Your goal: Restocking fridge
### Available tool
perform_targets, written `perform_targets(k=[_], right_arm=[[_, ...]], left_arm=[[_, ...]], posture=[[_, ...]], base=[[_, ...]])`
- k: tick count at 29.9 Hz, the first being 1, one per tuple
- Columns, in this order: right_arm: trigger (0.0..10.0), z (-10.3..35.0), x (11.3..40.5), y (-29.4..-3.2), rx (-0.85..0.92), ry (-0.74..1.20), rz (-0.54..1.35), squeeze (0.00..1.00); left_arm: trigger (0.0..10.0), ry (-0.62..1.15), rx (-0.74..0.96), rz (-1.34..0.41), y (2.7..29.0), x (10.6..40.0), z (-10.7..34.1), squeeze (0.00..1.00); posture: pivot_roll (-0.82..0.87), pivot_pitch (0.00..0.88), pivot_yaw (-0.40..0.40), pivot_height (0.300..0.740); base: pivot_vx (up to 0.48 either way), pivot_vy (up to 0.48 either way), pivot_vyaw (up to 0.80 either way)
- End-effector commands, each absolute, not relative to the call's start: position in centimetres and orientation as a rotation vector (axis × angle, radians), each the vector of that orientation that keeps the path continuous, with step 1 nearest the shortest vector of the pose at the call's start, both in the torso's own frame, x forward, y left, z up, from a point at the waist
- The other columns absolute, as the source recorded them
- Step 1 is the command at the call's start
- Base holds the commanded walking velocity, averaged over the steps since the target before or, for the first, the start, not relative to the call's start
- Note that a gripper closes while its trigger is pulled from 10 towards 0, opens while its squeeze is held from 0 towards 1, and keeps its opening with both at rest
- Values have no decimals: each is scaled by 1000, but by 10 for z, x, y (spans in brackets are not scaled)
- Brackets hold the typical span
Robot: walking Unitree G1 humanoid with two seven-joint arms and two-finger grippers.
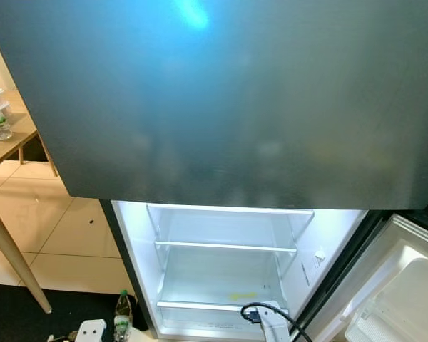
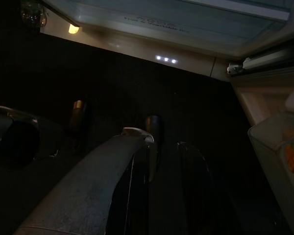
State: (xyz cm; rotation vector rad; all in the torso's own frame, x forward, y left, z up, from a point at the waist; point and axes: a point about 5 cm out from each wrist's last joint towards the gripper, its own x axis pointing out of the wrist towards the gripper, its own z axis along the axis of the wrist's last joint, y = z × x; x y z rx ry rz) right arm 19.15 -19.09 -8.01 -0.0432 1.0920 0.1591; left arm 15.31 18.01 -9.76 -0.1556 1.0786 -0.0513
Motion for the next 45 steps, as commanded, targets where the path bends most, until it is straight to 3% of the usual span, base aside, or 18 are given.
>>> perform_targets(k=[1, 45], right_arm=[[10000, -82, 187, -192, -51, 1110, 162, 0], [10000, -82, 188, -191, -40, 1108, 160, 0]], left_arm=[[10000, 1092, -159, -55, 177, 151, -99, 0], [10000, 1088, -172, -48, 177, 151, -99, 0]], posture=[[-10, 0, -1, 740], [-10, 0, 0, 740]], base=[[0, 0, 0], [0, 0, 0]])
